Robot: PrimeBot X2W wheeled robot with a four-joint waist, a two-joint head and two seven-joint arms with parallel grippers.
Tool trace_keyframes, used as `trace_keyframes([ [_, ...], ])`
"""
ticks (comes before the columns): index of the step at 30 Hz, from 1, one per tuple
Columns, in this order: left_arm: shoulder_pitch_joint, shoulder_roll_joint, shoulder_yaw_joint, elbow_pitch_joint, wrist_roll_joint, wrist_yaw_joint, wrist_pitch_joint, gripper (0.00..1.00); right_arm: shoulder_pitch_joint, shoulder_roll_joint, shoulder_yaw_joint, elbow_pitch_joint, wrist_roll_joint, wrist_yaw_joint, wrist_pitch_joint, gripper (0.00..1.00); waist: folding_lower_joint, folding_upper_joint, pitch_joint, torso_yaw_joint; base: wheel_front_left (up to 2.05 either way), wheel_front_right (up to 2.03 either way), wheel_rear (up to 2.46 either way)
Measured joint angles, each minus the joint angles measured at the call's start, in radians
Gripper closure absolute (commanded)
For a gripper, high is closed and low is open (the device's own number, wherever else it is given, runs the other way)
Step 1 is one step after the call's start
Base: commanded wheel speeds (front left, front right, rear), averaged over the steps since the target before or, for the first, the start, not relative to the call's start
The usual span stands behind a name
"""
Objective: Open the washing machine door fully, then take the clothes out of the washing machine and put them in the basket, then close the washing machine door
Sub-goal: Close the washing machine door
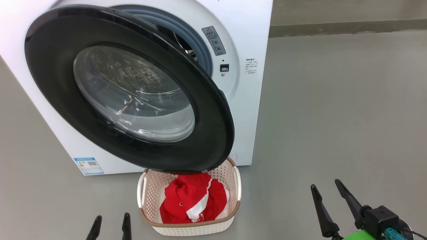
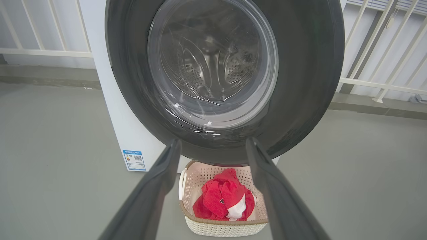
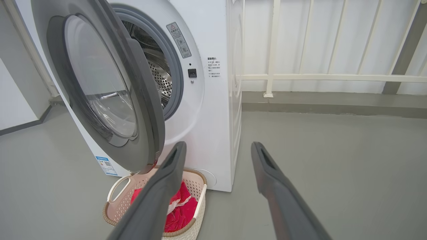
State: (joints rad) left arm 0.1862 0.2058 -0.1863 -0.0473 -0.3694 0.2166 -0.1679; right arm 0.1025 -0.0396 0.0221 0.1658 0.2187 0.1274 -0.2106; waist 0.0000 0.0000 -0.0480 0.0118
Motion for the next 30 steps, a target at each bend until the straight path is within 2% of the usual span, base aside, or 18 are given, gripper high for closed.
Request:
trace_keyframes([
  [10,0.000,0.005,-0.002,0.002,0.002,0.009,-0.001,0.00,0.000,0.000,0.015,0.000,0.001,0.000,0.006,0.00,0.0000,0.0000,0.002,-0.006,0.00,0.00,0.00],
  [11,0.000,0.006,-0.002,0.002,0.002,0.012,-0.001,0.00,0.000,0.000,0.016,0.000,0.003,0.000,0.006,0.50,0.0000,0.0000,0.003,-0.006,0.00,0.00,0.00],
  [12,0.000,0.006,-0.003,0.002,0.002,0.012,-0.001,0.00,0.000,0.000,0.016,0.000,0.008,0.000,0.006,0.83,0.0000,0.0000,0.004,-0.007,0.00,0.00,0.00],
  [13,0.000,0.006,-0.004,0.001,0.002,0.012,-0.001,0.00,0.000,0.000,0.016,0.000,0.014,0.000,0.006,1.00,0.0000,0.0000,0.005,-0.007,0.00,0.00,0.00],
  [26,-0.002,0.007,-0.014,-0.001,0.002,0.013,-0.001,0.00,-0.054,-0.001,0.074,0.013,0.022,0.000,0.008,1.00,0.0000,0.0001,0.025,-0.004,0.00,0.00,0.00],
  [30,-0.012,0.007,-0.023,-0.003,0.009,0.013,-0.001,0.00,-0.116,-0.004,0.133,0.024,0.029,0.000,0.009,1.00,0.0000,0.0000,0.039,0.002,0.00,0.00,0.00],
])
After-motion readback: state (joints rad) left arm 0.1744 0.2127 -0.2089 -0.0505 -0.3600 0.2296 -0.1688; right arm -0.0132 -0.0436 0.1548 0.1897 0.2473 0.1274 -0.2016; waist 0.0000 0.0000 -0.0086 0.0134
